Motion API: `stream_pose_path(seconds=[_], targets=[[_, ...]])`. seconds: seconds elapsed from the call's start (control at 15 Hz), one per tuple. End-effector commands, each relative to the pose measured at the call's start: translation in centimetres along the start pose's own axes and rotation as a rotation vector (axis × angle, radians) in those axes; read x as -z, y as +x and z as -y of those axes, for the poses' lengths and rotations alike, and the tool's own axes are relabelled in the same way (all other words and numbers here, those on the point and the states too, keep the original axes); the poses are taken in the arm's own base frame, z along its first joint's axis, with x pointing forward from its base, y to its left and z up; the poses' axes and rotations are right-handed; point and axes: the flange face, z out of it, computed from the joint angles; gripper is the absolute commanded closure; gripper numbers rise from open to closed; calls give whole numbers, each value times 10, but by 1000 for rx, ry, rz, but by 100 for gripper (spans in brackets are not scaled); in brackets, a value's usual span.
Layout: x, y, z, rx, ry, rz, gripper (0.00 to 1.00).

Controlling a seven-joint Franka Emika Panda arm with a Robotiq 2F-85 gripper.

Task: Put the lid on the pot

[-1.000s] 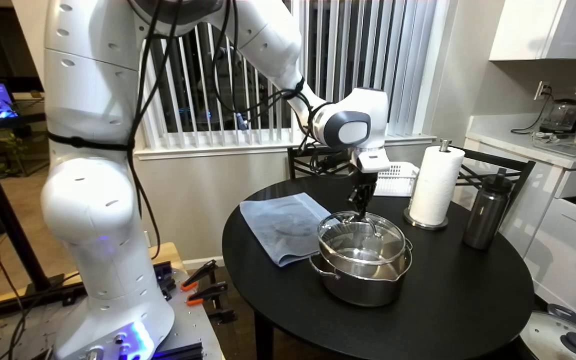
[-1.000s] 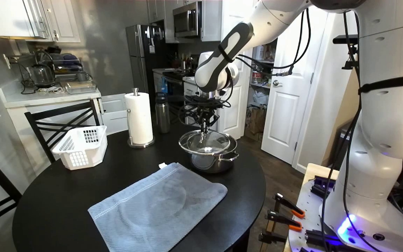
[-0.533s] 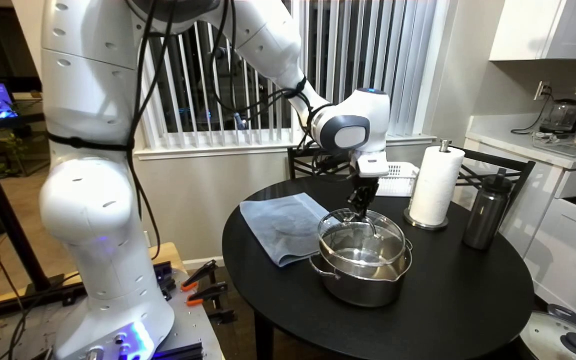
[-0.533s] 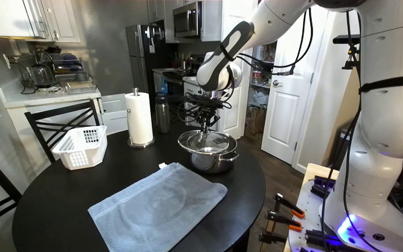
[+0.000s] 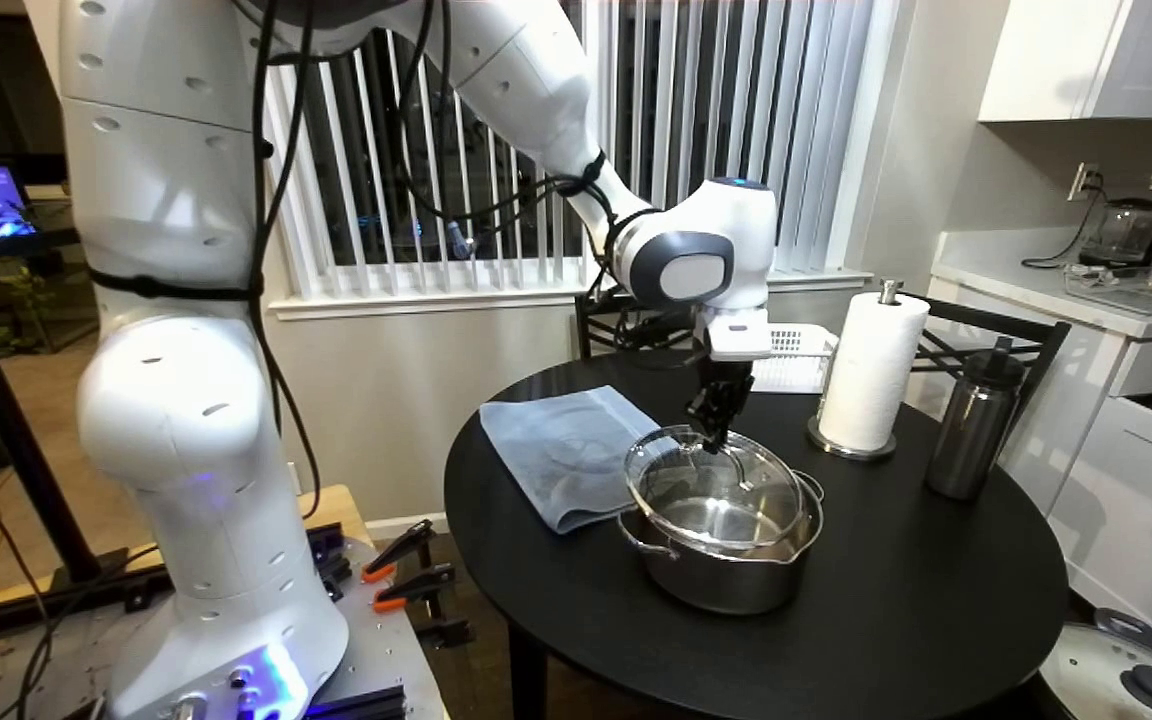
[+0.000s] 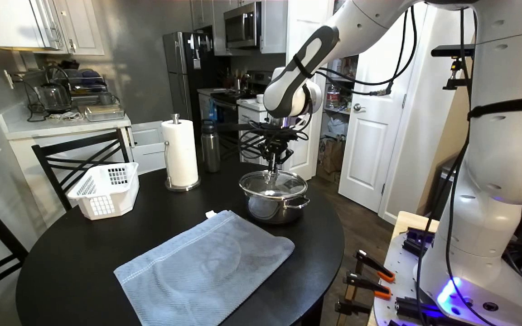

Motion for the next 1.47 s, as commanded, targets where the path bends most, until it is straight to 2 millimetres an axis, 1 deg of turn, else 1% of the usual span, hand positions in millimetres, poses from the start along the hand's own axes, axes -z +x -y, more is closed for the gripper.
stream_pose_path(seconds=[0.0, 0.27, 0.47, 0.6, 1.07, 1.2, 1.4], targets=[[24, -7, -5, -15, 17, -70, 96], [31, -14, 4, -15, -8, -161, 96], [28, -22, 13, -2, -20, -186, 96], [22, -21, 16, -3, -29, -188, 96], [3, -13, 13, -15, -34, -169, 96], [1, -13, 12, -14, -34, -171, 96], [5, -10, 11, -26, -20, -183, 96]])
